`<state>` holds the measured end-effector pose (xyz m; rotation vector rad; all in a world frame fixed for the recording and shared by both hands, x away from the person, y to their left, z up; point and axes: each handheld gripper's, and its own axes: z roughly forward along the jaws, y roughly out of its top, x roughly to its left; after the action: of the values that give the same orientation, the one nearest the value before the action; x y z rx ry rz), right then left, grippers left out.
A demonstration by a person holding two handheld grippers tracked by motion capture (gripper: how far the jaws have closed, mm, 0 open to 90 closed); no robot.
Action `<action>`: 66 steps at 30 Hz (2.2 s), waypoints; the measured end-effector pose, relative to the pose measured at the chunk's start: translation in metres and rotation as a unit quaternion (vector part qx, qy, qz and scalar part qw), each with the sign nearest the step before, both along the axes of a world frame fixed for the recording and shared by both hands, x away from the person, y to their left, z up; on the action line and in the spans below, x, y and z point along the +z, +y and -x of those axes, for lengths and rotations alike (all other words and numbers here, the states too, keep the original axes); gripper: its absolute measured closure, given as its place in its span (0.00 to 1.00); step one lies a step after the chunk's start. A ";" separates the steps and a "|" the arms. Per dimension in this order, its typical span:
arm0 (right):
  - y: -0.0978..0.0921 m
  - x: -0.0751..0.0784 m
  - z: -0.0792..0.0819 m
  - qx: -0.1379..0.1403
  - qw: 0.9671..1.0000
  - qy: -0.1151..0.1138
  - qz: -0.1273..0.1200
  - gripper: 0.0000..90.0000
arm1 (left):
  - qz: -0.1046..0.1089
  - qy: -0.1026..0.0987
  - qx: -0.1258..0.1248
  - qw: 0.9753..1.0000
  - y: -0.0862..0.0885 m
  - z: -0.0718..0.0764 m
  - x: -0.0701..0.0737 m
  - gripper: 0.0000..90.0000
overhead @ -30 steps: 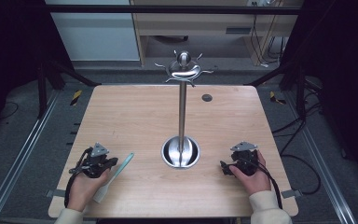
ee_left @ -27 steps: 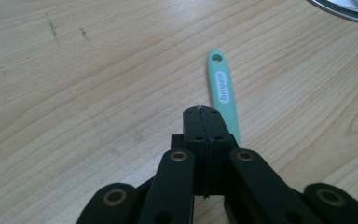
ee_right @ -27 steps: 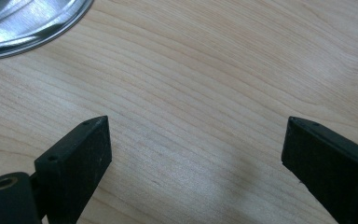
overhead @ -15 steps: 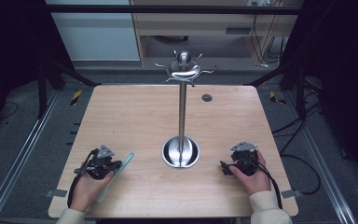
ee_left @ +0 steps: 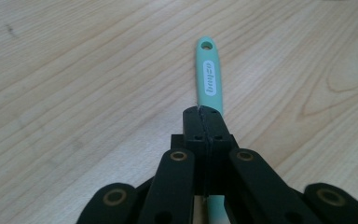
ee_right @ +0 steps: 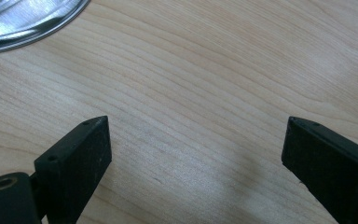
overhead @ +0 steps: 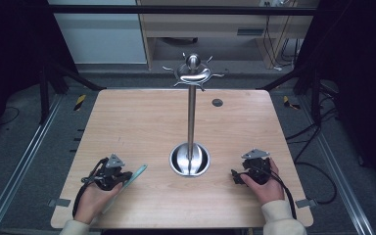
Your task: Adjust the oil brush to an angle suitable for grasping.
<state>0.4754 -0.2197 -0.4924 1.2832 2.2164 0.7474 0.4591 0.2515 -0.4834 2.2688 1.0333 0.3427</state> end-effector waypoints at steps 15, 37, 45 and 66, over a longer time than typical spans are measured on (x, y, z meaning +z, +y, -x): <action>0.002 0.002 0.001 0.002 1.000 -0.003 -0.003 0.10 | -0.091 0.029 0.007 0.995 -0.012 0.009 0.040 0.81; 0.002 0.001 0.000 0.002 1.000 -0.003 -0.005 0.10 | -0.150 0.119 -0.021 0.981 -0.021 0.002 0.037 0.67; 0.001 0.001 0.000 0.002 1.000 -0.002 -0.005 0.10 | -0.164 0.139 -0.029 0.976 -0.023 0.000 0.028 0.74; 0.001 0.002 0.000 0.003 1.000 -0.002 -0.006 0.10 | -0.173 0.152 -0.038 0.972 -0.023 -0.005 0.020 0.88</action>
<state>0.4752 -0.2184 -0.4909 1.2813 2.2166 0.7654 0.4642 0.2287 -0.4631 2.7318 1.1004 0.1525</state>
